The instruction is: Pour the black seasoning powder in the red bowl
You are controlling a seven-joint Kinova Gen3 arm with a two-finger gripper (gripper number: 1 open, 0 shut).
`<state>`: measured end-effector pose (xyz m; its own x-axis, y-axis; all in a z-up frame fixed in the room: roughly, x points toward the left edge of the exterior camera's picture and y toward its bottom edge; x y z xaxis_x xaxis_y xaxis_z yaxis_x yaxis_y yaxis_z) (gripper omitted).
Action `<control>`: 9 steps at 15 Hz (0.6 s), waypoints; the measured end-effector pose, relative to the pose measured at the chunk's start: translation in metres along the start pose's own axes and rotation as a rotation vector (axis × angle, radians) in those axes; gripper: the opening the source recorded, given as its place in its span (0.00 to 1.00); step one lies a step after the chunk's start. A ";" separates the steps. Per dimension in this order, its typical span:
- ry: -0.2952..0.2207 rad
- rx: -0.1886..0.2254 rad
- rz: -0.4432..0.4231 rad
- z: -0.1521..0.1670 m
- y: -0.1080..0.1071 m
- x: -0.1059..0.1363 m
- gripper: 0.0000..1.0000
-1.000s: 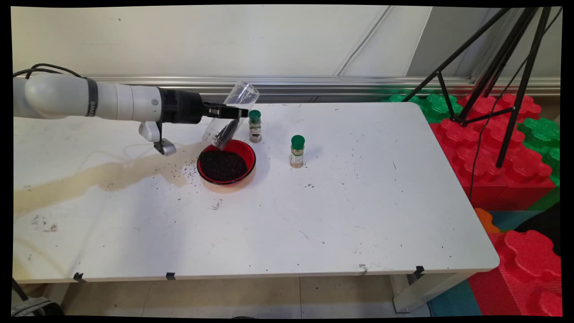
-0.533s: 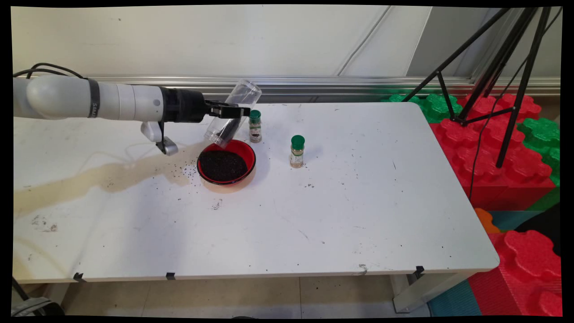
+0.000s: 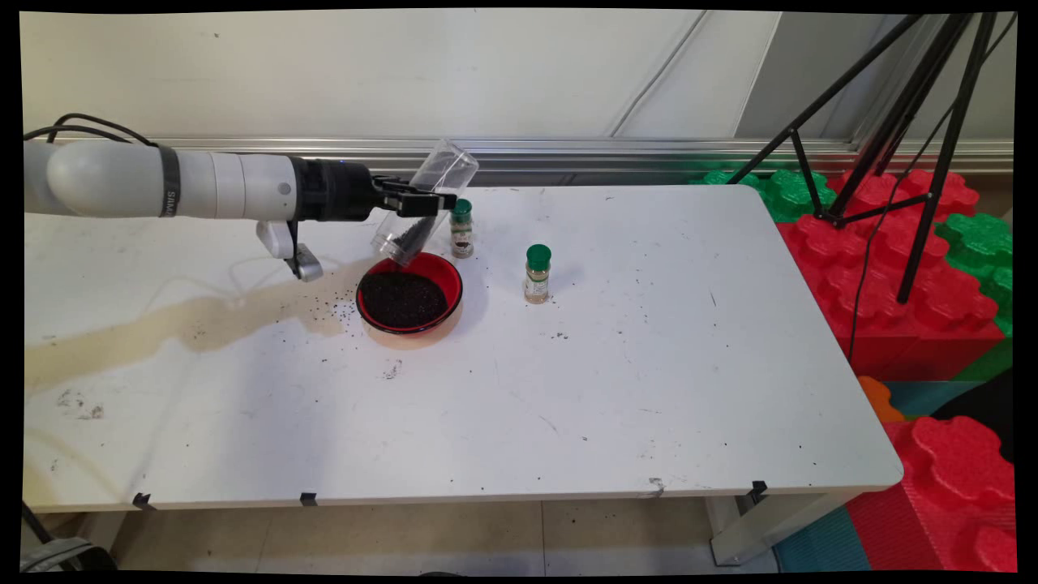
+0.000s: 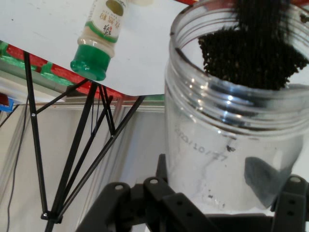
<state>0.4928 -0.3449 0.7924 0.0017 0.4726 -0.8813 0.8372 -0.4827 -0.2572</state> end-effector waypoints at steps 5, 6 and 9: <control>-0.013 0.011 0.042 -0.001 -0.005 0.002 0.00; -0.016 0.014 0.048 -0.002 -0.006 0.002 0.00; -0.024 0.023 0.062 -0.002 -0.009 0.003 0.00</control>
<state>0.4864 -0.3377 0.7932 0.0399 0.4231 -0.9052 0.8232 -0.5273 -0.2102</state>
